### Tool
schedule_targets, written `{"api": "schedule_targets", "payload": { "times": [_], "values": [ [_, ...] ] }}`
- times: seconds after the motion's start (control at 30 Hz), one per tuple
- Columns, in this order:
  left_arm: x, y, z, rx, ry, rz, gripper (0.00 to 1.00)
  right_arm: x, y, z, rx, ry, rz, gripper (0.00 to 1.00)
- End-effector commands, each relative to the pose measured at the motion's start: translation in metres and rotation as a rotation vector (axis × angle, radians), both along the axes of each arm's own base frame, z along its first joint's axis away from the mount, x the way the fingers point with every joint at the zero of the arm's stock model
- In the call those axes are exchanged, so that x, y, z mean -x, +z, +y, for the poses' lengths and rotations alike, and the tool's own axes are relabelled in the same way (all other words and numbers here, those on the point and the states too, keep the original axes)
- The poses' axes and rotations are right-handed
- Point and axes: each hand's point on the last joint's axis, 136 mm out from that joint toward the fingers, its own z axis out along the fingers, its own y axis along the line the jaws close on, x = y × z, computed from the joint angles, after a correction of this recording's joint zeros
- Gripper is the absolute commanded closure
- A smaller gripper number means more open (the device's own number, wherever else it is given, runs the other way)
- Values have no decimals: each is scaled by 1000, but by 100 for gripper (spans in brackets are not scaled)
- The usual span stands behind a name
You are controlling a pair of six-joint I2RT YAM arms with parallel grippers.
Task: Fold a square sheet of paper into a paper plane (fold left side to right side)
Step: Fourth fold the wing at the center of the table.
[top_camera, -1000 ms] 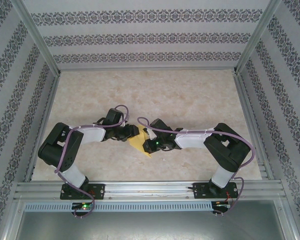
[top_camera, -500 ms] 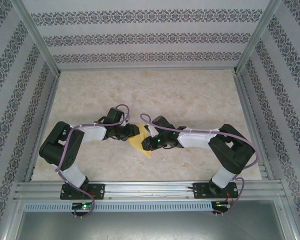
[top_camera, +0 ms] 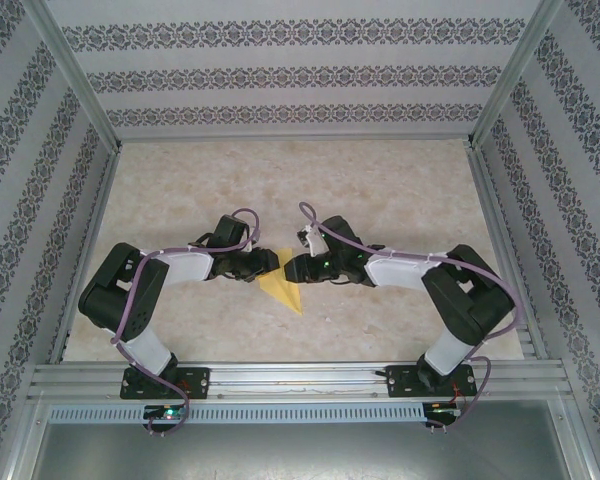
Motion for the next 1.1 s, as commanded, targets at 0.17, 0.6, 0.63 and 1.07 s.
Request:
{"api": "schedule_targets", "payload": {
  "times": [0.17,0.6,0.63,1.07],
  "values": [
    [11,-20,8,-84,-2,49,57,-4,-12,10,-7,4,26,64],
    [11,-20,9,-90,-2,48,57,-5,-24,7,39,1,34,86],
    [11,-20,9,-91,-2,49,57,-5,-25,7,44,0,34,87],
    [11,-19,10,-92,-1,47,57,-9,-39,-4,126,-13,27,93]
  ]
}}
